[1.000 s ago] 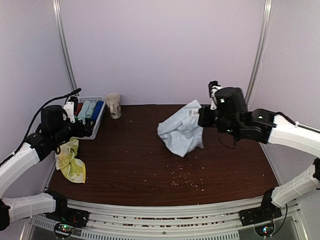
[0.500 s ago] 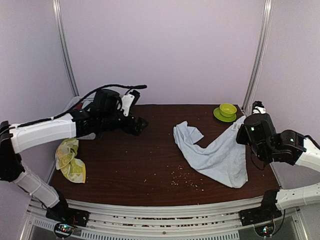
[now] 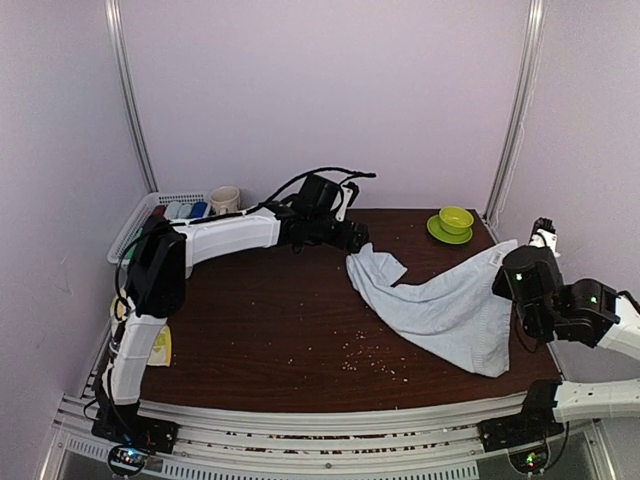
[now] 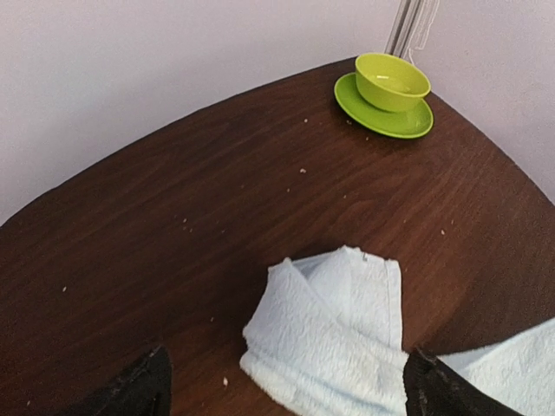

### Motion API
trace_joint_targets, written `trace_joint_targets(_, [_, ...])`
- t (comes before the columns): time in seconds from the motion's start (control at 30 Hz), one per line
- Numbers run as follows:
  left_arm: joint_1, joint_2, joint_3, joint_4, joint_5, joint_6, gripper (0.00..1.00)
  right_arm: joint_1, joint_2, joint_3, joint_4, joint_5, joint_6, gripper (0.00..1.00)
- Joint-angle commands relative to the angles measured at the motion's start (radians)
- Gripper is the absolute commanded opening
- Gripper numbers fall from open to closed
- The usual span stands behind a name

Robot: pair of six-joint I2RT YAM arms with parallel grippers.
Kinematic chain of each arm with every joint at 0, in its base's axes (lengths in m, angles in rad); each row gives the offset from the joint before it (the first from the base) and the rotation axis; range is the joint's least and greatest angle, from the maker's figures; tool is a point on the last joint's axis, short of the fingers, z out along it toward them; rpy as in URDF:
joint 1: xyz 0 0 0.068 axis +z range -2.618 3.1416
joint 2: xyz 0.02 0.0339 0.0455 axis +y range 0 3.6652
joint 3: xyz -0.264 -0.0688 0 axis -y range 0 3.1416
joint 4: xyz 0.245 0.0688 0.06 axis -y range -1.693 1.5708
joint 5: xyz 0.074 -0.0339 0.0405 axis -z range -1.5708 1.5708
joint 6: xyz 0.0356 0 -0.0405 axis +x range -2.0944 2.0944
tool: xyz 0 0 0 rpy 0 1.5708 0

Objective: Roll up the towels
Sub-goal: Pick up the towel from the center of the board.

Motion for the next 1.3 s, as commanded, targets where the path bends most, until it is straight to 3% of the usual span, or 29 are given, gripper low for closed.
trace_joint_targets(0.0, [-0.005, 0.159, 0.221, -0.008, 0.061, -0.084, 0.93, -0.010, 0.027, -0.044, 0.059, -0.024, -0.008, 0.00])
trace_joint_targets(0.1, [-0.005, 0.234, 0.287, 0.020, 0.087, -0.111, 0.90, -0.012, 0.033, -0.063, 0.088, -0.049, -0.008, 0.00])
trace_joint_targets(0.3, [-0.005, 0.298, 0.278, 0.088, 0.106, -0.157, 0.84, -0.012, 0.006, -0.103, 0.142, -0.090, -0.024, 0.00])
trace_joint_targets(0.6, [-0.005, 0.314, 0.243, 0.135, 0.071, -0.164, 0.65, -0.012, -0.018, -0.125, 0.179, -0.146, -0.038, 0.00])
trace_joint_targets(0.8, [-0.004, 0.320, 0.252, 0.172, 0.067, -0.156, 0.20, -0.012, -0.017, -0.126, 0.199, -0.154, -0.051, 0.00])
trace_joint_targets(0.93, [0.001, 0.314, 0.266, 0.151, 0.046, -0.142, 0.00, -0.011, -0.013, -0.112, 0.193, -0.157, -0.052, 0.00])
trace_joint_targets(1.03, [0.005, 0.302, 0.255, 0.147, 0.038, -0.132, 0.00, -0.011, -0.016, -0.108, 0.196, -0.160, -0.051, 0.00])
trace_joint_targets(1.07, [0.007, 0.298, 0.252, 0.145, 0.034, -0.130, 0.10, -0.012, -0.017, -0.106, 0.196, -0.161, -0.050, 0.00])
trace_joint_targets(1.13, [0.008, 0.291, 0.236, 0.149, 0.023, -0.131, 0.43, -0.011, -0.017, -0.106, 0.200, -0.168, -0.051, 0.00])
trace_joint_targets(1.17, [0.009, 0.288, 0.224, 0.157, 0.025, -0.133, 0.50, -0.011, -0.017, -0.107, 0.202, -0.170, -0.050, 0.00])
trace_joint_targets(1.27, [0.009, 0.295, 0.214, 0.169, 0.049, -0.144, 0.55, -0.012, -0.015, -0.108, 0.205, -0.173, -0.049, 0.00])
